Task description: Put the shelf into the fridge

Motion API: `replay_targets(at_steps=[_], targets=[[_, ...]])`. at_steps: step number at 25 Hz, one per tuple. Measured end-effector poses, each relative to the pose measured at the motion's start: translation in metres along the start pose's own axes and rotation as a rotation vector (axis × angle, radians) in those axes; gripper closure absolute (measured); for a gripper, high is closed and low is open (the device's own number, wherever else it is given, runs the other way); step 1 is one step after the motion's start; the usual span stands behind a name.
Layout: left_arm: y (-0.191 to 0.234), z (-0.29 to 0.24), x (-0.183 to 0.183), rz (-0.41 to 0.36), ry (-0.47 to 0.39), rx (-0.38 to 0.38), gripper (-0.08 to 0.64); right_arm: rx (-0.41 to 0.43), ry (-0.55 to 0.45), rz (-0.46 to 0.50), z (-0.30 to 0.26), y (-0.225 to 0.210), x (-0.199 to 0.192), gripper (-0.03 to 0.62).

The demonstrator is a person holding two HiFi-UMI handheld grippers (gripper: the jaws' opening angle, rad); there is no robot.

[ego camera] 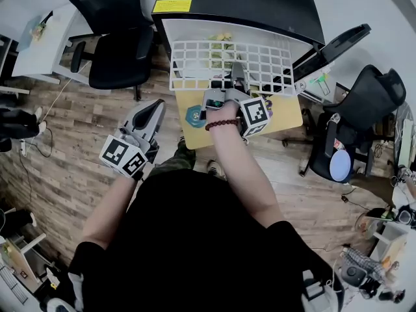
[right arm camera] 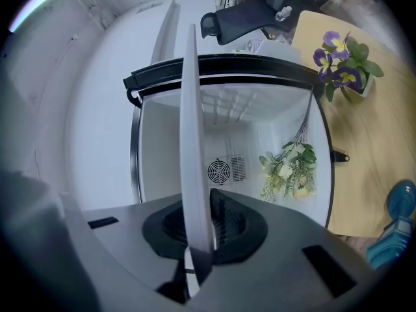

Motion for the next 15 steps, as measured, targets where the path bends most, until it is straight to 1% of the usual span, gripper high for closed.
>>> replay_targets(at_steps=[6, 11, 15], targets=[[0.002, -0.004, -0.004, 0.012, 0.006, -0.01, 0.54, 0.0, -0.009, -0.007, -0.003, -0.001, 0.0, 0.546], [-0.008, -0.024, -0.023, 0.041, 0.065, -0.082, 0.54, -0.003, -0.009, -0.007, -0.001, -0.001, 0.001, 0.546], [-0.01, -0.041, -0.035, 0.073, 0.083, -0.083, 0.54, -0.009, -0.006, -0.013, -0.003, 0.0, 0.0, 0.546]])
Point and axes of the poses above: the fingertips, and each gripper's own axes: z backward along the fingers, y to its left, x out of its top, the point moved 2 cm from there along z, backward along the fingers, and after that the axes turned 5 degrees about z, right-handed, at the moved point
